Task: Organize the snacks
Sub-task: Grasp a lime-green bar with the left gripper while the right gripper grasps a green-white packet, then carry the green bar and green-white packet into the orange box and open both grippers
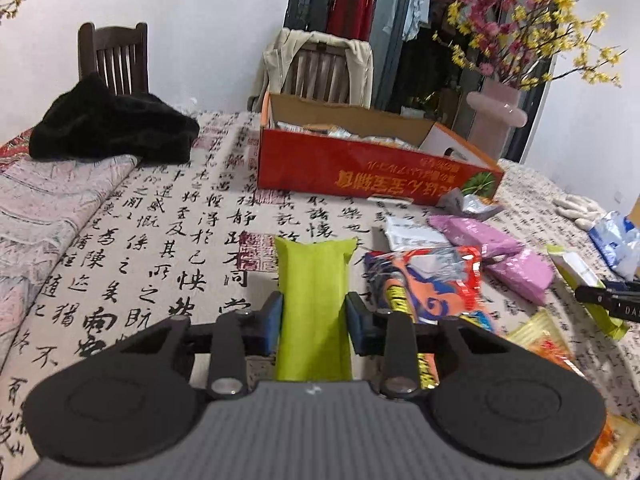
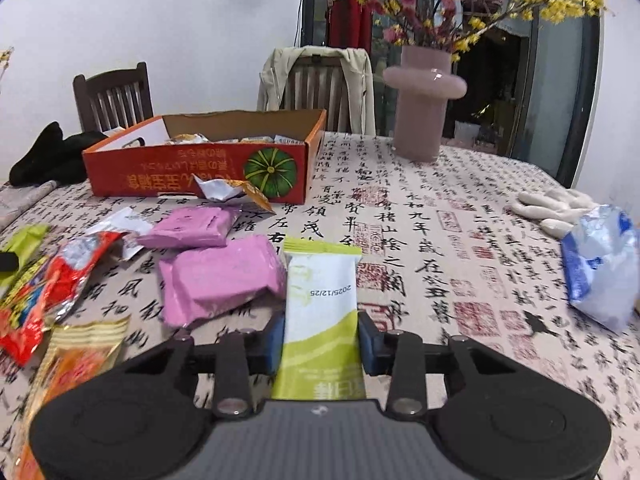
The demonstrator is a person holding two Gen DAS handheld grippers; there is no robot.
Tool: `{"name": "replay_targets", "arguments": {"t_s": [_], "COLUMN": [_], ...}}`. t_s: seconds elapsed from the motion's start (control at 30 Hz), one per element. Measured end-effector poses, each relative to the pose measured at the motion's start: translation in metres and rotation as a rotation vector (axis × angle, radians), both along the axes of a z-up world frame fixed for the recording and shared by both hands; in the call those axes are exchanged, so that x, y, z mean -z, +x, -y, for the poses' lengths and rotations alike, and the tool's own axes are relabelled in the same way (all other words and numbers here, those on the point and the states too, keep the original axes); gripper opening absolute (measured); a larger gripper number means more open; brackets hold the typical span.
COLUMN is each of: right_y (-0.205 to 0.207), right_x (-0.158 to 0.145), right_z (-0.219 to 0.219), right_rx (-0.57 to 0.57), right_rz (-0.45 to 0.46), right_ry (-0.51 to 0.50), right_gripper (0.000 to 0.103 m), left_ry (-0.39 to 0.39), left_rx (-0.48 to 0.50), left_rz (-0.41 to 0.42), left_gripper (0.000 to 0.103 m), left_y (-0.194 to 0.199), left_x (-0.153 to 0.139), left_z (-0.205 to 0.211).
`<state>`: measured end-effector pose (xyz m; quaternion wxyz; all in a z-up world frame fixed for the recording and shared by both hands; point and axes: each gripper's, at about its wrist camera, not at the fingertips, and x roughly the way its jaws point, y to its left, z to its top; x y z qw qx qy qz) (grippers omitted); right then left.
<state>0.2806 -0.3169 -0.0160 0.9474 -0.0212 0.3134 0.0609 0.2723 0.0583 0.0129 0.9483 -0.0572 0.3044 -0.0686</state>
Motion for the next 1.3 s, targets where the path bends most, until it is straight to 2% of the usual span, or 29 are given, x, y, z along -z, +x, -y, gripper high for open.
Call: {"name": "replay_targets", "arguments": {"t_s": [0.37,0.6,0.77,0.93,1.03,1.17,1.3], "right_y": [-0.058,-0.074,-0.075,-0.056,-0.033,0.012,0.072], "right_x": [-0.032,-0.05,-0.072,-0.091,-0.103,-0.122,-0.132], "right_z": [0.006,0.002,-0.003,-0.015,-0.024,-0.035,-0.043], "right_rx": [-0.01,-0.036,-0.085,-0.135,-0.174,-0.221,-0.225], "right_rz": [0.091,0.147,0.2,0.236,0.256,0.282,0.27], "right_ry": [0.027,0.031,0.019,-0.013,-0.039,-0.038,0.013], "right_gripper": [0.036,0.036,0.036,0.036,0.036,0.036,0.036], "left_ry": [-0.019,-0.031,-0.036,-0.03,0.001,0.002,-0.057], "left_rx": [0.015,0.021,0.035,0.068,0.094,0.128,0.15], "left_rz": [0.087,0.144,0.208,0.252,0.291,0.329,0.319], "left_gripper": [0.033,0.033,0.033,0.033,0.033,0.033,0.033], "left_y": [-0.037,-0.055,-0.053,-0.027,0.001,0.047,0.109], "left_x": [-0.029,-0.048,-0.07,-0.091,-0.105,-0.126,-0.143], "left_z": [0.004,0.001,0.0,0.005,0.015,0.028,0.042]}}
